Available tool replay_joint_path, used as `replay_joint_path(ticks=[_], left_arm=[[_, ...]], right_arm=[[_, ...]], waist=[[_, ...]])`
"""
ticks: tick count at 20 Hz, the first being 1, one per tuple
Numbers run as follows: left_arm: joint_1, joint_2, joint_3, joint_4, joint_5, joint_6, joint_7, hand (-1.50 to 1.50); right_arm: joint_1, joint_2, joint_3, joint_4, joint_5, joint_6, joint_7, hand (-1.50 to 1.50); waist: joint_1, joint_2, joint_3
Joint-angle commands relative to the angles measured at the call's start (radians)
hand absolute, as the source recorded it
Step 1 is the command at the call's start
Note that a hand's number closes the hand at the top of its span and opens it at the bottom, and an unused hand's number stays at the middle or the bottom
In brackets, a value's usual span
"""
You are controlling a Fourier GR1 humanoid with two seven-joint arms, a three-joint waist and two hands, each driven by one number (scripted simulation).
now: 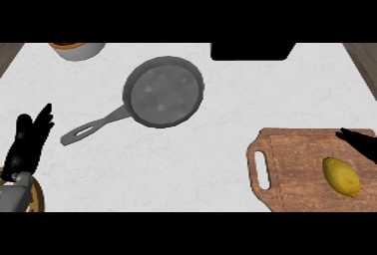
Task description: Pick the lemon from the cutting board and place it in the pan
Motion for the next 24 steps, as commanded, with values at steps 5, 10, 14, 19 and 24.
replay_joint_path(ticks=[5, 10, 14, 19, 24], left_arm=[[0.082, -0.023, 0.022, -0.139, -0.028, -0.032, 0.051, 0.00], [0.004, -0.053, 0.061, -0.040, -0.062, -0.042, 0.041, 0.00], [0.019, -0.075, 0.076, -0.047, -0.086, -0.056, 0.023, 0.00], [-0.021, -0.064, 0.125, 0.028, -0.095, -0.098, -0.003, 0.00], [0.056, -0.116, 0.105, -0.065, -0.132, -0.075, -0.002, 0.00]], right_arm=[[0.018, 0.082, -0.013, 0.107, 0.151, 0.008, -0.133, -1.50], [-0.036, 0.182, 0.032, 0.160, 0.258, -0.006, -0.144, -1.50], [-0.014, 0.187, -0.056, 0.142, 0.247, 0.048, -0.182, -1.50], [-0.047, 0.198, -0.087, 0.132, 0.265, 0.131, -0.184, -1.50], [-0.066, 0.288, -0.033, 0.222, 0.377, 0.075, -0.168, -1.50]], waist=[[0.003, -0.002, 0.001], [0.000, 0.000, 0.000], [-0.001, -0.001, 0.000], [-0.002, 0.000, 0.000], [0.002, 0.000, 0.000]])
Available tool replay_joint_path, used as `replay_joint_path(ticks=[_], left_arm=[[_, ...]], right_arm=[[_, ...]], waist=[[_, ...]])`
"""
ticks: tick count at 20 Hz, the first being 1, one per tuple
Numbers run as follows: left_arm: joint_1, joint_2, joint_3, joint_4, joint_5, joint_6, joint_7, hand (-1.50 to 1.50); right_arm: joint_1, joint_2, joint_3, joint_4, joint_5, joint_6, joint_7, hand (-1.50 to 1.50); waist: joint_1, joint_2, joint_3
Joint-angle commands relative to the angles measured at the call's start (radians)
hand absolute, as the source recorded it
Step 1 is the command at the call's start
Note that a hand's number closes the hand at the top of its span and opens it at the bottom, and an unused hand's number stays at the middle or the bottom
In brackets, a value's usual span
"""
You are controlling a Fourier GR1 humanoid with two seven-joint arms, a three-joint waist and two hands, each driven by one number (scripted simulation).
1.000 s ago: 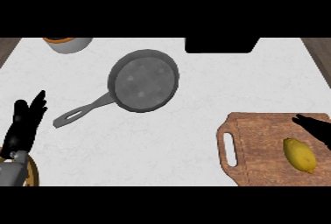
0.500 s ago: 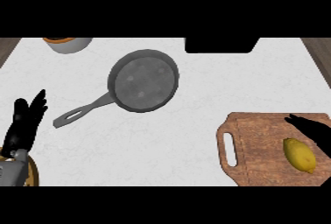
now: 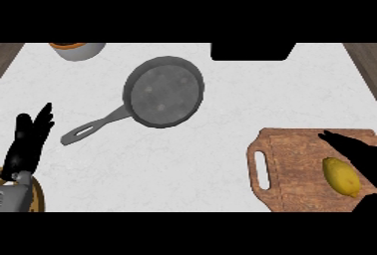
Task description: Pick the lemon from the cutting board and place it in the pan
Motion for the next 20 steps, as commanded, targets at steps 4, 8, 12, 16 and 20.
replay_joint_path(ticks=[4, 8, 12, 16, 20], left_arm=[[-0.059, -0.014, 0.044, 0.075, -0.022, -0.032, -0.018, 0.00], [-0.043, -0.035, 0.035, 0.041, -0.031, -0.020, -0.022, 0.00], [-0.016, -0.049, 0.040, 0.058, -0.052, -0.020, -0.046, 0.00], [0.009, -0.046, 0.055, 0.007, -0.050, -0.016, -0.039, 0.00], [0.006, -0.013, 0.070, 0.009, -0.035, -0.035, 0.003, 0.00]], right_arm=[[-0.010, 0.020, -0.016, 0.078, 0.102, -0.014, -0.064, -1.50], [-0.059, 0.040, 0.062, 0.155, 0.201, -0.135, -0.139, 1.50], [-0.060, 0.032, 0.016, 0.170, 0.241, -0.197, -0.188, 1.50], [0.013, 0.151, 0.026, -0.004, 0.251, -0.144, 0.014, 1.50], [0.065, 0.397, 0.103, -0.088, 0.346, -0.138, 0.397, 1.50]], waist=[[-0.004, 0.001, 0.000], [0.001, 0.002, 0.000], [0.000, 0.001, 0.000], [-0.007, -0.002, -0.001], [-0.033, -0.012, -0.006]])
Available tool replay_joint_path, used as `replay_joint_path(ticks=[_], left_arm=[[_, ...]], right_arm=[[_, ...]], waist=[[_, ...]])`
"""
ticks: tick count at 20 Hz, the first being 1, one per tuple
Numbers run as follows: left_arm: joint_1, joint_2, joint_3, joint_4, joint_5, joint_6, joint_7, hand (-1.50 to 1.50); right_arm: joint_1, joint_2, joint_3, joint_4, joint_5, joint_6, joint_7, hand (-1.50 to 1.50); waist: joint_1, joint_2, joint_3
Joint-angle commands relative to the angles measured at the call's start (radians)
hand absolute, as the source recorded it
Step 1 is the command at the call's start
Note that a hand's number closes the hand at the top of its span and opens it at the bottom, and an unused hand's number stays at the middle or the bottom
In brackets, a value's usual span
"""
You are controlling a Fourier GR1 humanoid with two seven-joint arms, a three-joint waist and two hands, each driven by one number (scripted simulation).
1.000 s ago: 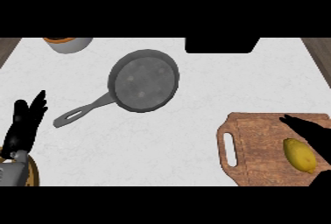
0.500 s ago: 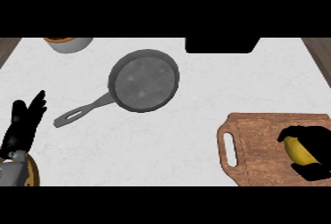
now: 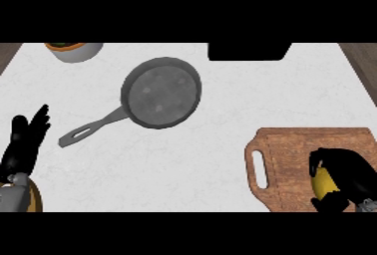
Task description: Pick the lemon from the cutting board and place it in the pan
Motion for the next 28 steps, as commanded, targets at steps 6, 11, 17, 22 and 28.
replay_joint_path(ticks=[6, 11, 17, 22, 28], left_arm=[[-0.022, -0.013, -0.008, -0.004, -0.010, 0.014, 0.027, 0.00], [-0.027, -0.016, -0.015, -0.005, -0.007, -0.002, 0.032, 0.00], [-0.046, -0.024, -0.014, 0.020, -0.027, 0.012, 0.010, 0.00], [-0.011, -0.011, 0.006, 0.033, -0.018, -0.015, -0.042, 0.00], [-0.017, -0.051, -0.038, -0.018, -0.035, -0.002, 0.001, 0.00]], right_arm=[[0.144, 0.378, 0.308, -0.266, 0.204, -0.067, 0.643, 1.50], [0.023, 0.384, 0.532, -0.357, 0.444, -0.216, 0.760, 1.50], [-0.186, 0.385, 0.701, -0.342, 0.548, -0.251, 0.907, 1.50], [-0.454, 0.385, 0.680, -0.233, 0.405, -0.255, 1.073, 1.50], [-0.670, 0.385, 0.478, 0.027, 0.247, -0.443, 1.041, 1.50]], waist=[[-0.011, -0.002, 0.000], [0.010, -0.002, 0.000], [0.018, 0.006, 0.002], [0.030, 0.008, 0.002], [0.055, 0.013, 0.002]])
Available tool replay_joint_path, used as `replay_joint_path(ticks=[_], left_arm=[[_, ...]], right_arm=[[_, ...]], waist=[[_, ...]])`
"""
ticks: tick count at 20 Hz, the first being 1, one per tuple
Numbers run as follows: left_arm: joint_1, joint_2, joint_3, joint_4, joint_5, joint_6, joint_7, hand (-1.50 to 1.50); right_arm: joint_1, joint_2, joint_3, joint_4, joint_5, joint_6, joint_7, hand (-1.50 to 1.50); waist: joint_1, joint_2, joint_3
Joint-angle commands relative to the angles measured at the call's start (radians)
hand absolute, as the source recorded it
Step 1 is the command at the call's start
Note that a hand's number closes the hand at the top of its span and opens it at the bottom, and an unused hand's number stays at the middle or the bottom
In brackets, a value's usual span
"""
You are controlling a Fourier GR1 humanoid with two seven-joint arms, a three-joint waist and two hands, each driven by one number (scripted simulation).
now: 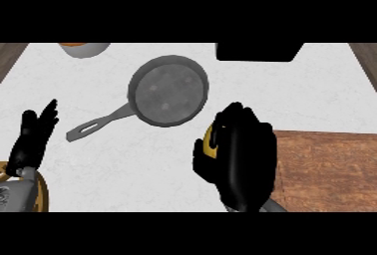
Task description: Pick the lemon from the cutting board and place it in the pan
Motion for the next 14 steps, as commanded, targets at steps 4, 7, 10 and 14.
replay_joint_path(ticks=[4, 7, 10, 14], left_arm=[[-0.047, 0.017, 0.020, 0.017, 0.016, -0.020, 0.012, 0.00], [-0.053, 0.013, -0.002, 0.002, -0.004, -0.017, 0.027, 0.00], [-0.033, 0.008, 0.004, 0.023, 0.009, -0.033, -0.004, 0.00], [-0.051, 0.012, -0.011, -0.011, -0.004, -0.035, 0.024, 0.00]], right_arm=[[-0.249, 0.008, -0.149, 0.278, -0.191, -0.230, 0.111, 1.50], [-0.302, 0.008, -0.231, 0.447, -0.236, -0.334, 0.039, 1.50], [-0.341, 0.008, -0.228, 0.592, -0.278, -0.455, 0.026, 1.50], [-0.419, 0.008, -0.270, 0.814, -0.351, -0.561, -0.050, 1.50]], waist=[[0.019, 0.009, 0.000], [0.034, 0.015, 0.001], [0.045, 0.017, 0.000], [0.057, 0.018, 0.001]])
